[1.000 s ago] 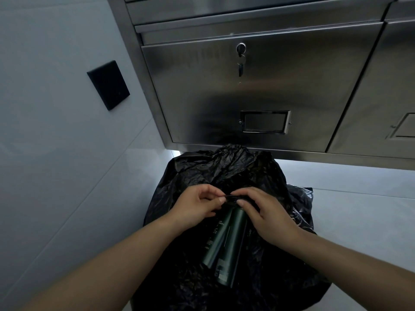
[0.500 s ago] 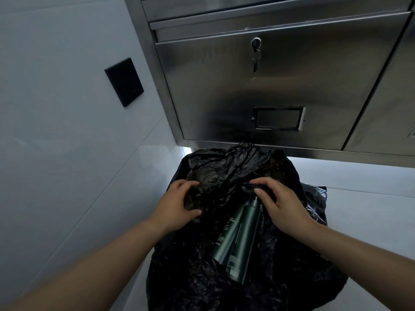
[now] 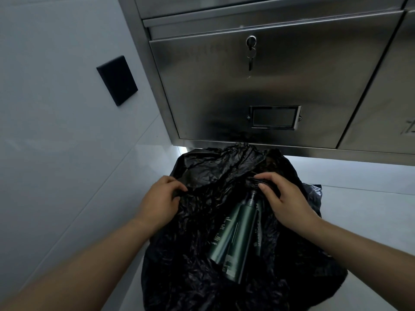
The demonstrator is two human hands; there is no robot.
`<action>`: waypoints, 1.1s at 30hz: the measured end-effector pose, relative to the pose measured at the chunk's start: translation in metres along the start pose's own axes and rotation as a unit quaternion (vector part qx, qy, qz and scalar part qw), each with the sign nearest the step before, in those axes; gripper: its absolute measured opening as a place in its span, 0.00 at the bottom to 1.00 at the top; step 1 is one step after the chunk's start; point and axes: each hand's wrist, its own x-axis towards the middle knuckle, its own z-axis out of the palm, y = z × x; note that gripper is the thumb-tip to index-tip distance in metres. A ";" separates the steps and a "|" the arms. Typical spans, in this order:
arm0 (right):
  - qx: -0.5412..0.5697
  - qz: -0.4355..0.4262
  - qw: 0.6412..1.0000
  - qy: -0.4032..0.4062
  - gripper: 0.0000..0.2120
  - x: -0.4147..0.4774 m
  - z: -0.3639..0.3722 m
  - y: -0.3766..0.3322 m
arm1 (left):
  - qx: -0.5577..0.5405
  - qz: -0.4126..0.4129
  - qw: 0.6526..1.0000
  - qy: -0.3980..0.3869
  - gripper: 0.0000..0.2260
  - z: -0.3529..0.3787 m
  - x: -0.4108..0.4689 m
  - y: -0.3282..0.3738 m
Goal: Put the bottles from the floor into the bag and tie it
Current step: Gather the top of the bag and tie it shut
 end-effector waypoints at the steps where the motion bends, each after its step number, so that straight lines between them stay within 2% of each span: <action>1: 0.001 0.000 1.000 -0.001 0.09 0.000 0.000 0.000 | -0.001 0.019 1.000 0.009 0.13 0.001 0.003 0.005; 4: 0.008 0.001 1.000 0.004 0.09 0.001 -0.001 -0.002 | -0.011 0.079 0.996 0.029 0.13 0.006 0.009 0.028; 6: 0.009 0.000 1.000 0.011 0.09 0.002 -0.003 -0.003 | -0.013 0.126 0.992 0.012 0.12 0.015 0.010 0.045; 8: 0.008 -0.002 1.000 0.021 0.09 0.002 -0.005 -0.003 | -0.020 0.167 0.985 -0.039 0.12 0.030 0.005 0.058; 11: 0.005 0.003 0.999 0.032 0.09 0.000 -0.009 0.000 | -0.031 0.181 0.972 -0.146 0.13 0.054 -0.007 0.065; 14: 0.010 0.008 0.999 0.034 0.09 -0.004 -0.012 0.005 | -0.019 0.145 0.970 -0.196 0.14 0.070 -0.015 0.057; 18: 0.030 0.018 0.999 0.025 0.09 -0.012 -0.013 0.012 | 0.002 0.087 0.974 -0.211 0.15 0.086 -0.024 0.051; 21: 0.024 0.023 0.999 -0.004 0.09 -0.021 -0.009 0.023 | -0.016 0.043 0.980 -0.193 0.15 0.109 -0.038 0.057; 26: 0.035 0.026 0.999 -0.028 0.09 -0.029 -0.004 0.039 | -0.035 -0.027 0.992 -0.118 0.18 0.149 -0.065 0.060; 29: 0.042 0.042 0.998 -0.028 0.10 -0.031 -0.005 0.046 | -0.036 -0.079 0.989 -0.122 0.21 0.162 -0.077 0.058; 33: 0.052 0.047 0.997 -0.031 0.10 -0.035 -0.004 0.051 | -0.036 -0.103 0.989 -0.097 0.20 0.169 -0.074 0.060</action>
